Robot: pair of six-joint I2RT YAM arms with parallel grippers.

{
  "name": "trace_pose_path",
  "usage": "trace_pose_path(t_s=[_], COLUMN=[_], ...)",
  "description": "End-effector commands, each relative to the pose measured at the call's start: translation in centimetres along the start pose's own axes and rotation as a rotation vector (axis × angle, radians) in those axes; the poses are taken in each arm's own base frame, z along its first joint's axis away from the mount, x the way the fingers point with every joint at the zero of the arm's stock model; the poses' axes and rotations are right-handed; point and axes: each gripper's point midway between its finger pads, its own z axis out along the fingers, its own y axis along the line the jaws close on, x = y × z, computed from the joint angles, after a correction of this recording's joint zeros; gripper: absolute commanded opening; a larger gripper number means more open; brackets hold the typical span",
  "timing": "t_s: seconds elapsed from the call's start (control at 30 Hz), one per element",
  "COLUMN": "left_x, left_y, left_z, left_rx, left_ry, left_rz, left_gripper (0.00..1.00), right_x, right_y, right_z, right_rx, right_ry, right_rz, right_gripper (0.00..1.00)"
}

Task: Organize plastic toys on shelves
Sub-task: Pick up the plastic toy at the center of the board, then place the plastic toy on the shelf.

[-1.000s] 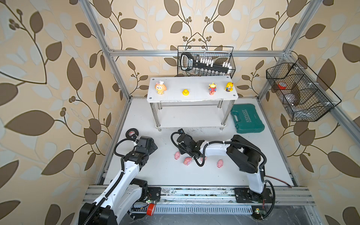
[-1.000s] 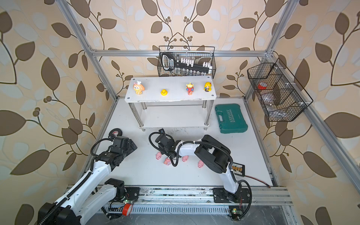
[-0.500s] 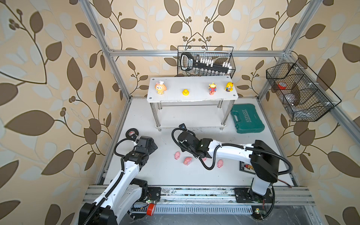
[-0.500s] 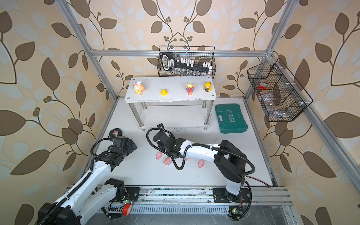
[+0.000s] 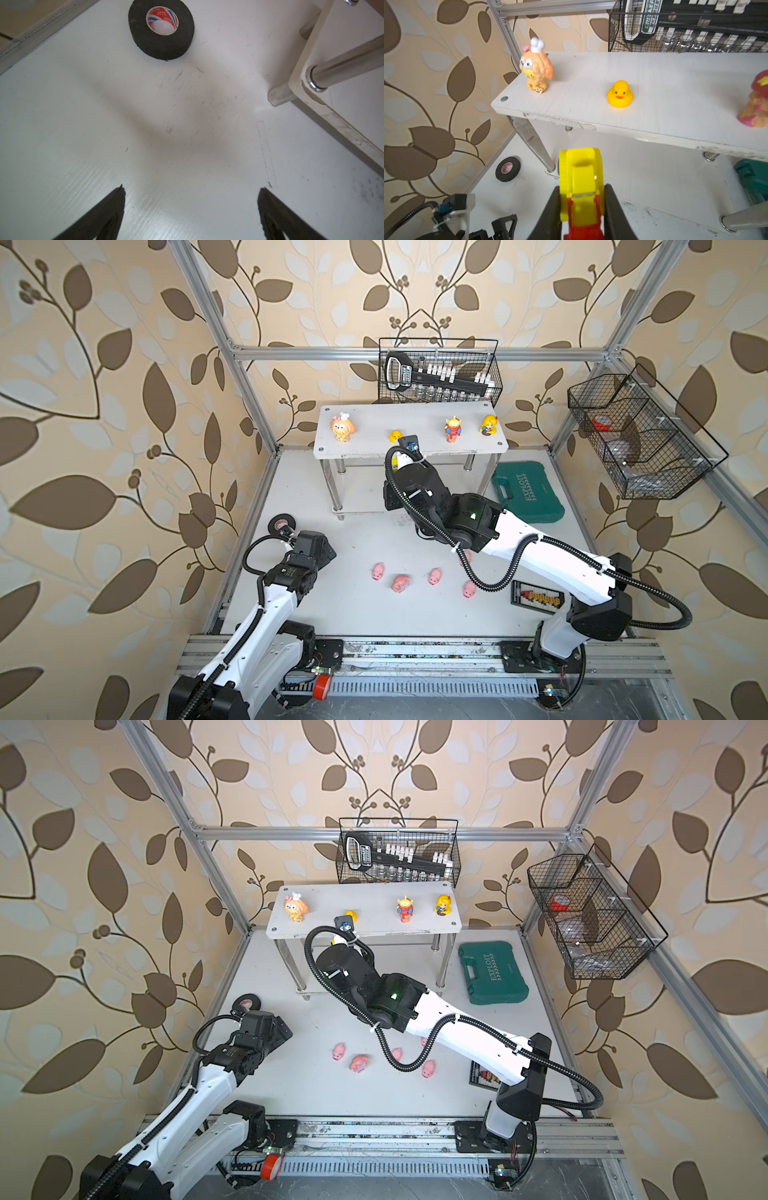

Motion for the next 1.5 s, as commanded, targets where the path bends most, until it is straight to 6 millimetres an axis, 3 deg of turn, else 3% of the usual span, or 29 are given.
trace_pose_path(t_s=[0.0,0.2,0.53,0.8,1.47], left_x=[0.1,0.1,0.1,0.1,0.1], left_y=[-0.2,-0.3,-0.4,-0.4,-0.4], left_z=[0.0,0.0,0.0,0.1,0.2], left_rx=[0.016,0.025,0.026,0.025,0.020], left_ry=[-0.008,-0.007,-0.006,-0.005,-0.002], left_rz=[0.014,0.016,0.019,0.020,0.022], left_gripper=[0.99,0.99,0.99,0.99,0.99], right_x=[-0.2,-3.2,-4.8,-4.2,-2.5], right_y=[-2.5,-4.3,-6.2,-7.4,-8.6], right_z=[1.6,4.0,7.5,9.6,11.1], right_rx=[0.124,0.155,0.173,0.202,0.222], right_ry=[0.016,-0.017,-0.023,-0.003,0.047], right_rz=[-0.056,0.000,0.029,0.018,0.009], right_gripper=[0.23,0.23,0.24,0.25,0.29])
